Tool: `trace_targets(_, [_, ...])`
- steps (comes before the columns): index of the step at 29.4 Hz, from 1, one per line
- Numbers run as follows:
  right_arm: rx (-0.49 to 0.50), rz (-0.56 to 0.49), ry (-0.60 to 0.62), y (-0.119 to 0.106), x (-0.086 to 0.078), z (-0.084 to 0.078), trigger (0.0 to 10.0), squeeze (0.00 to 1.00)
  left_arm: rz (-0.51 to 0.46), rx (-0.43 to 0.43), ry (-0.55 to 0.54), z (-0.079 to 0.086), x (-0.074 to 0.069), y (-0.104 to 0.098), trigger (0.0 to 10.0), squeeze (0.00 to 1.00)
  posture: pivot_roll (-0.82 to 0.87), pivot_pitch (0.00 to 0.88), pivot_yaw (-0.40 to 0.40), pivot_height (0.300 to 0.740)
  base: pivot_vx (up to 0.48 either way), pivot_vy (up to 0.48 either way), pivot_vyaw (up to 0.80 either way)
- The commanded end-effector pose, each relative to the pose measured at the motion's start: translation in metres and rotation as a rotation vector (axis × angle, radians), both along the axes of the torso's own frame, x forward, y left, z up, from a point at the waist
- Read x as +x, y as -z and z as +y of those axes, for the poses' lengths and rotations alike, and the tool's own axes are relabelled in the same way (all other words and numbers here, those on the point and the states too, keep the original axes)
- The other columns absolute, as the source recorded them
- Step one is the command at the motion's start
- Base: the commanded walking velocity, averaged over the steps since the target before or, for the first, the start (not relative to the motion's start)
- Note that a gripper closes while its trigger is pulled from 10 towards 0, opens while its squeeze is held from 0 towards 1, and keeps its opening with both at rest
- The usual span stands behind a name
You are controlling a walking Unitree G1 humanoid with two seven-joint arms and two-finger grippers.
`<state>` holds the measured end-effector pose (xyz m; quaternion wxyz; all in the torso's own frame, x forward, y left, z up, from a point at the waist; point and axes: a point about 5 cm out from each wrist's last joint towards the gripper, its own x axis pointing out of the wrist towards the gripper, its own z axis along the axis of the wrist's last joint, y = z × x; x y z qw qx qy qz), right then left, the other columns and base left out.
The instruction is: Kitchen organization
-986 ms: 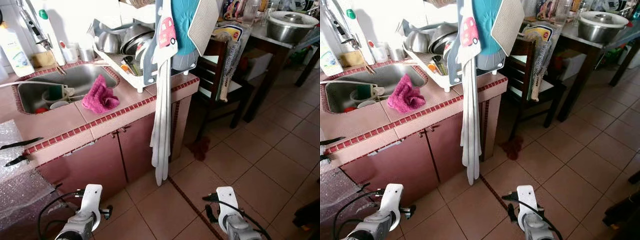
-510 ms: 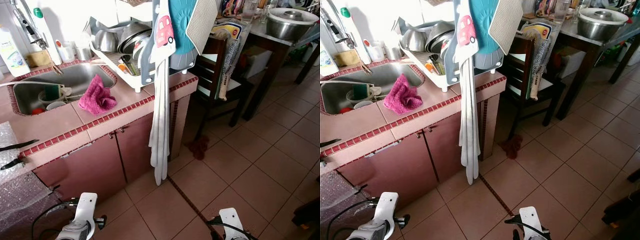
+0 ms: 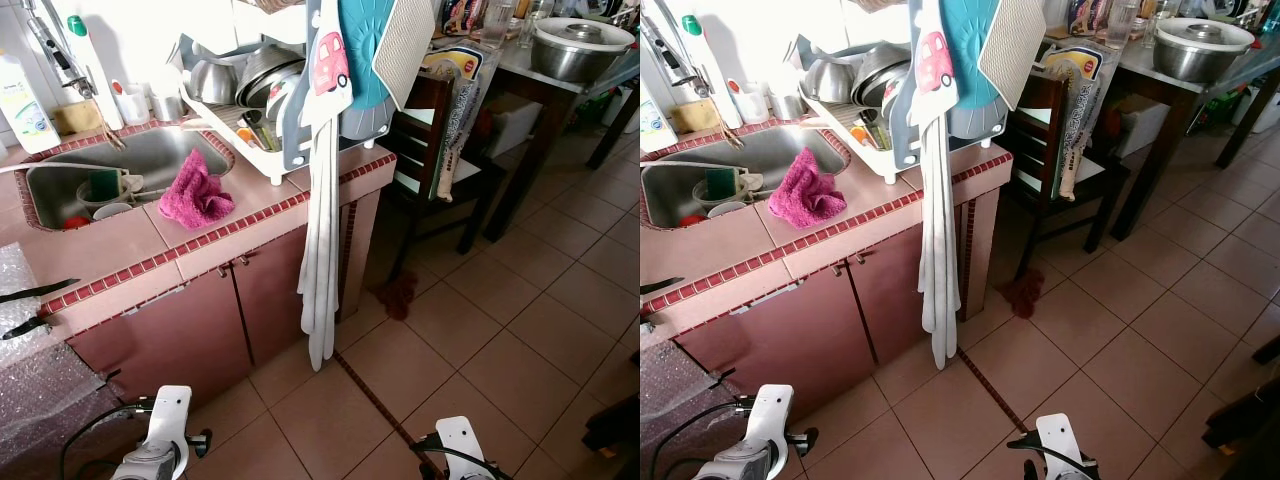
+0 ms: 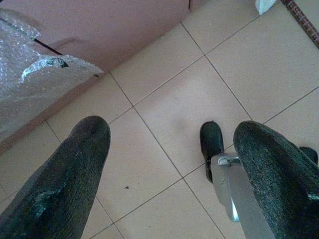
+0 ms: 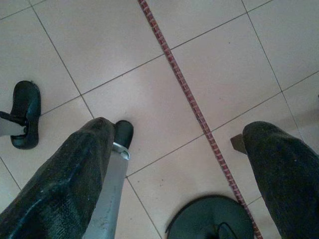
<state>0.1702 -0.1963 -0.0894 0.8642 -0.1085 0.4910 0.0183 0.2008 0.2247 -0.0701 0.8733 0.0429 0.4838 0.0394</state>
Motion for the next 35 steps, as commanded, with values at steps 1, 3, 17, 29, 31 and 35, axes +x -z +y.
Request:
trace_targets(1, [-0.007,0.008,-0.006,0.0005,-0.0022,-0.0029,10.0,0.00,-0.006,0.017,-0.007,0.0032,-0.0004,-0.0006,10.0,0.00,0.02,0.000,0.007,0.740,0.000,0.000,0.00])
trace_targets(3, [-0.009,0.009,-0.006,0.0006,-0.0026,-0.0033,10.0,0.00,-0.007,0.016,-0.008,0.0030,-0.0005,-0.0005,10.0,0.00,0.02,0.000,0.007,0.740,0.000,0.000,0.00])
trace_targets(17, [-0.006,0.005,-0.005,-0.0002,-0.0001,-0.0021,10.0,0.00,-0.004,0.021,-0.015,0.0030,-0.0007,-0.0003,10.0,0.00,0.02,0.000,0.010,0.740,-0.127,0.000,0.00])
trace_targets(29, [-0.005,0.004,-0.012,-0.0003,0.0008,-0.0004,10.0,0.00,-0.001,0.028,-0.011,0.0030,-0.0012,0.0000,10.0,0.00,0.02,0.000,0.018,0.740,-0.263,0.000,0.00])
trace_targets(31, [-0.005,0.004,-0.013,-0.0004,0.0010,-0.0002,10.0,0.00,-0.001,0.031,-0.007,0.0030,-0.0010,-0.0001,10.0,0.00,0.02,0.000,0.018,0.740,-0.262,0.000,0.00])
trace_targets(35, [-0.007,0.004,-0.013,-0.0004,0.0011,0.0000,10.0,0.00,-0.005,0.045,0.012,0.0034,-0.0003,-0.0007,10.0,0.00,0.02,0.000,0.018,0.740,-0.132,0.000,0.00])
